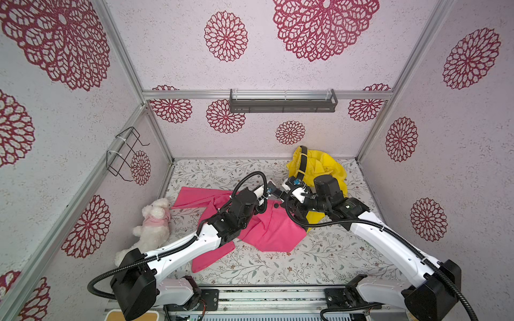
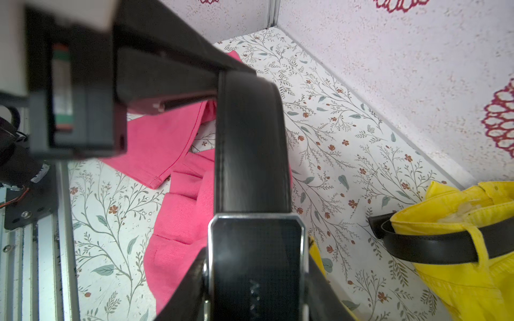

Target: Remove the belt from the trousers

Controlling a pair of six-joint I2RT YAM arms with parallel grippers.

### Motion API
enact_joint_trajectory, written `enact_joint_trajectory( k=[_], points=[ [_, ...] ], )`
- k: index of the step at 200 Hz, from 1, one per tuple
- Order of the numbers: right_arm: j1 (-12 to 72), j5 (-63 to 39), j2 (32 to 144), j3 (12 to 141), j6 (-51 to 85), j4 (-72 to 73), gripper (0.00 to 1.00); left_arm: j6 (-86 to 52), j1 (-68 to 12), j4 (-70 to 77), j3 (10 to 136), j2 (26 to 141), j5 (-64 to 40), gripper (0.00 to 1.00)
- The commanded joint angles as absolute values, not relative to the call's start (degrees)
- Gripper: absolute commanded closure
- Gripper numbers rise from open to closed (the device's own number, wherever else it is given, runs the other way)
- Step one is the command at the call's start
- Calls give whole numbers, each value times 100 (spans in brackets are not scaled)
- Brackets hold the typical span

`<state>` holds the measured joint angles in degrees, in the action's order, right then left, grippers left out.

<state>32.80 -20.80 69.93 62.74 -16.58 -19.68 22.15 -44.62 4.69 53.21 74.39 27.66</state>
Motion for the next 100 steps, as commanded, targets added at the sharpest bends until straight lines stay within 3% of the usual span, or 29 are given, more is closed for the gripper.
enact_joint_trajectory(
  k=[1,51,100],
  points=[
    [2975,-1816,6589,6289,-1367,-2050,100,1372,-3745,-108,5448,7002,3451,100],
    [2761,-1686,6387,6116,-1227,-2213,100,-725,-1846,-1974,5715,6542,2946,100],
    [2613,-1751,6258,5958,-1138,-2169,100,-2644,15,-2516,5204,6398,908,100]
  ],
)
